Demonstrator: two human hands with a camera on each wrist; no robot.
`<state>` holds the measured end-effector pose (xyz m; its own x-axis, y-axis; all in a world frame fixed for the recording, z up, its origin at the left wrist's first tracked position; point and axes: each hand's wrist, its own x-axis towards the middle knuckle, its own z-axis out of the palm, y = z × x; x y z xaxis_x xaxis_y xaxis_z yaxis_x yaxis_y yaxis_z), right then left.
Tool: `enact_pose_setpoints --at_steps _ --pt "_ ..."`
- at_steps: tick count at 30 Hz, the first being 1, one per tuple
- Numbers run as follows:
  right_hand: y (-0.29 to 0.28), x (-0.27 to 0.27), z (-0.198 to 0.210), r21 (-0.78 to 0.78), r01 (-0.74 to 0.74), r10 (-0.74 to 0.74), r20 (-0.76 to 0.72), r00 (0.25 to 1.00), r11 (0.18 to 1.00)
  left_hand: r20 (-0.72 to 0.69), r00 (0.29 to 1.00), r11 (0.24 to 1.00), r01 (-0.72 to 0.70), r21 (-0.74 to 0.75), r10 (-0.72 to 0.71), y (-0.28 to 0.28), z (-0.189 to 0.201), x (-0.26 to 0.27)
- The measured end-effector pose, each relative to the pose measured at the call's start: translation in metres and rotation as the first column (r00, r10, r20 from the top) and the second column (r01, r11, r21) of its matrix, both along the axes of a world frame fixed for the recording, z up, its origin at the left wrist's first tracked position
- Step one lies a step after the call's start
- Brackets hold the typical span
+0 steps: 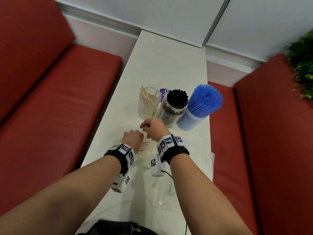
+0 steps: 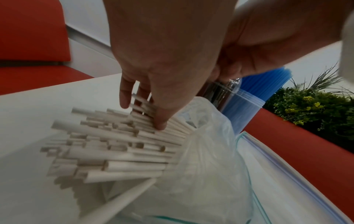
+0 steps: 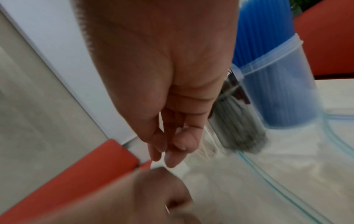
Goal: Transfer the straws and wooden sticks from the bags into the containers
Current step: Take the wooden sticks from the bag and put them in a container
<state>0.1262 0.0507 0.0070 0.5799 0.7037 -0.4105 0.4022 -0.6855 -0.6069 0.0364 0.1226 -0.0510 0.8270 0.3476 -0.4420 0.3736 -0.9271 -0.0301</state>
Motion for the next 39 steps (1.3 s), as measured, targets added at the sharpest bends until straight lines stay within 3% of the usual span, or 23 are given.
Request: enact_pose_setpoints --at_steps 9,13,17,19,20,22,25,26,28,32,33,37,39 --pt "-0.01 -0.025 -0.033 -0.187 -0.14 0.161 0.103 0.982 0.972 -0.046 0.999 1.0 -0.008 -0.028 0.006 0.003 0.052 0.002" --pt "-0.007 -0.027 -0.031 -0.144 -0.107 0.128 0.143 0.981 0.984 -0.055 0.998 1.0 0.013 -0.01 -0.013 0.006 0.086 0.006" --pt "-0.002 -0.024 -0.017 -0.113 -0.06 0.075 0.131 0.989 0.992 0.057 0.998 0.991 0.04 -0.127 -0.033 0.021 0.119 0.007" --pt "-0.005 -0.021 -0.009 -0.018 -0.013 0.014 0.054 0.998 1.0 0.164 0.986 0.963 0.008 -0.269 0.038 0.031 0.134 0.006" --pt "-0.007 -0.02 -0.003 0.038 0.022 -0.022 0.024 0.999 0.999 0.229 0.963 0.914 -0.035 -0.405 0.138 0.037 0.141 0.005" --pt "-0.014 -0.016 0.011 0.109 0.077 -0.079 0.014 0.997 0.991 0.343 0.838 0.708 -0.072 -0.702 0.425 0.044 0.154 0.002" --pt "-0.021 -0.006 0.048 0.168 0.103 -0.108 0.023 0.994 0.98 0.292 0.496 0.374 -0.073 -0.925 0.818 0.052 0.153 0.003" --pt "-0.023 -0.001 0.063 0.197 0.104 -0.112 0.033 0.993 0.975 0.211 0.431 0.272 -0.086 -0.958 0.877 0.052 0.148 0.002" --pt "-0.028 0.006 0.095 0.268 0.091 -0.108 0.052 0.993 0.959 0.034 0.436 0.101 -0.131 -0.986 0.899 0.046 0.133 -0.001" --pt "-0.041 0.015 0.141 0.324 0.055 -0.078 0.061 0.995 0.945 -0.307 0.556 -0.288 -0.125 -0.95 0.772 0.023 0.104 -0.006" --pt "-0.045 0.016 0.145 0.324 0.061 -0.084 0.059 0.995 0.944 -0.345 0.572 -0.34 -0.121 -0.933 0.744 0.017 0.098 -0.007" --pt "-0.054 0.003 0.135 0.383 0.142 -0.136 -0.042 0.99 0.913 -0.372 0.558 -0.378 -0.11 -0.919 0.742 -0.003 0.082 -0.007" --pt "-0.056 -0.005 0.124 0.432 0.19 -0.159 -0.107 0.981 0.882 -0.472 0.558 -0.508 -0.103 -0.856 0.683 -0.013 0.076 -0.008"
